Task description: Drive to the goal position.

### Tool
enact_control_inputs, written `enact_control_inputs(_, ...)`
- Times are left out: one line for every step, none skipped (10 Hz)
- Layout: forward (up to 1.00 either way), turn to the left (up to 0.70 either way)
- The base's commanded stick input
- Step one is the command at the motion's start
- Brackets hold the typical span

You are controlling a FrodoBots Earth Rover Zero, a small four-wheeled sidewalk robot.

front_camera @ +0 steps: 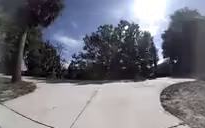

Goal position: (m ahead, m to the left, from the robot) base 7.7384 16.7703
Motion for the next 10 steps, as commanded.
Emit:
enact_control_inputs(0.85, 0.0)
enact_control_inputs(0.85, 0.0)
enact_control_inputs(0.85, 0.0)
enact_control_inputs(0.85, 0.0)
enact_control_inputs(0.85, 0.0)
enact_control_inputs(0.85, 0.02)
enact_control_inputs(0.85, 0.21)
enact_control_inputs(0.85, 0.34)
enact_control_inputs(0.85, 0.34)
enact_control_inputs(0.85, 0.34)
